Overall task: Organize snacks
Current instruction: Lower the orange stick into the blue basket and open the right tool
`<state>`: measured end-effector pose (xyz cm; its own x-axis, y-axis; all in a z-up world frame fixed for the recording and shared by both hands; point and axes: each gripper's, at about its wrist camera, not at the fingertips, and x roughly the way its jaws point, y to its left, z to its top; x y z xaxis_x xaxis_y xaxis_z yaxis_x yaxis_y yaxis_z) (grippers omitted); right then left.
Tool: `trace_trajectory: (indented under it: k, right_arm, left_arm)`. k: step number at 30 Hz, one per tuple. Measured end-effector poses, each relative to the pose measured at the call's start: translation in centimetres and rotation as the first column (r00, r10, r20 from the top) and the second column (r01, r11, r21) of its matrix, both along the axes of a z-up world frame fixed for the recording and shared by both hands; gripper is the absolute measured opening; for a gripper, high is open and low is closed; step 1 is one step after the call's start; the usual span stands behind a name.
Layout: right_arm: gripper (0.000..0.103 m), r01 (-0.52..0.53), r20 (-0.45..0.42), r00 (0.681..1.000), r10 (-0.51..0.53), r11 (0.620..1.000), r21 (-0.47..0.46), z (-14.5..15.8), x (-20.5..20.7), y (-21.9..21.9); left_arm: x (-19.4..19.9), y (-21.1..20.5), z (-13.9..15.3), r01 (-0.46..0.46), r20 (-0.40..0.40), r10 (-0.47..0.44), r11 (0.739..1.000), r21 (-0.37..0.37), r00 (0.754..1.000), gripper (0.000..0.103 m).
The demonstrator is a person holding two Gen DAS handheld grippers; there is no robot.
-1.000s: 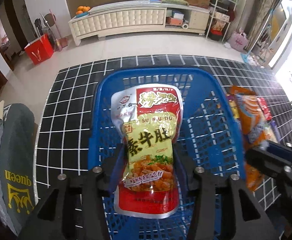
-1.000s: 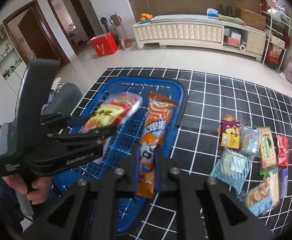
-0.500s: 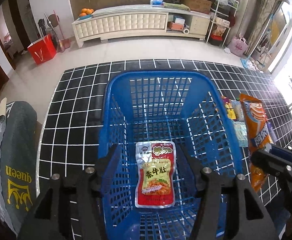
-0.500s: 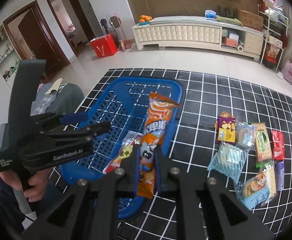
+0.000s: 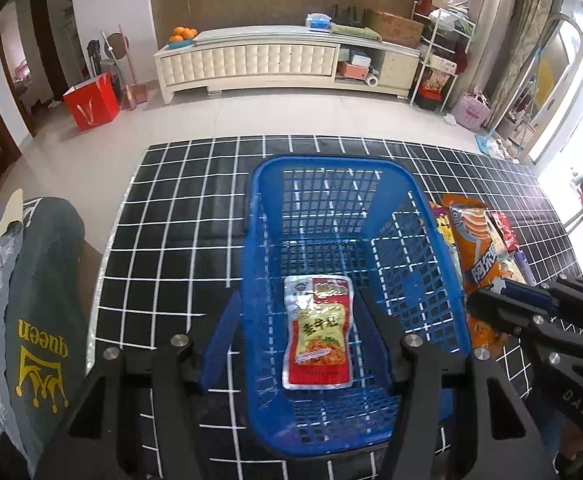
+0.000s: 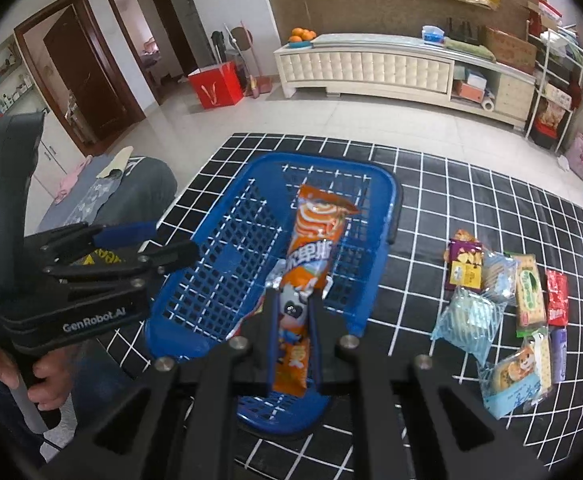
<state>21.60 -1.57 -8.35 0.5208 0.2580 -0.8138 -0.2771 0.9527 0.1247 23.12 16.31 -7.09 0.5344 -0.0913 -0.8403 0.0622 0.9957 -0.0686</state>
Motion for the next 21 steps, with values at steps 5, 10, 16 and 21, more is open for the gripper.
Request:
trace_trajectory:
  k: [5,10,16,21]
  right_arm:
    - [0.017,0.002,-0.017,1.000,-0.003,0.999,-0.042,-0.7,0.2,1.0]
    - [0.017,0.022,-0.062,0.998,-0.027,0.997,-0.075,-2.0,0.5,1.5]
    - [0.017,0.037,-0.112,0.993,-0.049,0.994,-0.106,-3.6,0.7,1.9]
    - [0.017,0.043,-0.133,0.989,-0.060,0.991,-0.127,-4.2,0.6,2.3]
  left_arm:
    - [-0.5,1.5,-0.2,-0.021,-0.009,0.020,1.000,-0.006,1.000,0.056]
    - [-1.3,2.4,-0.7,-0.034,-0.016,0.033,0.999,-0.013,0.999,0.056]
    - [-1.9,2.8,-1.5,-0.029,-0.023,0.028,0.999,-0.033,0.999,0.056]
    - [-2.1,2.6,-2.1,-0.015,-0.030,0.014,0.999,-0.038,0.999,0.056]
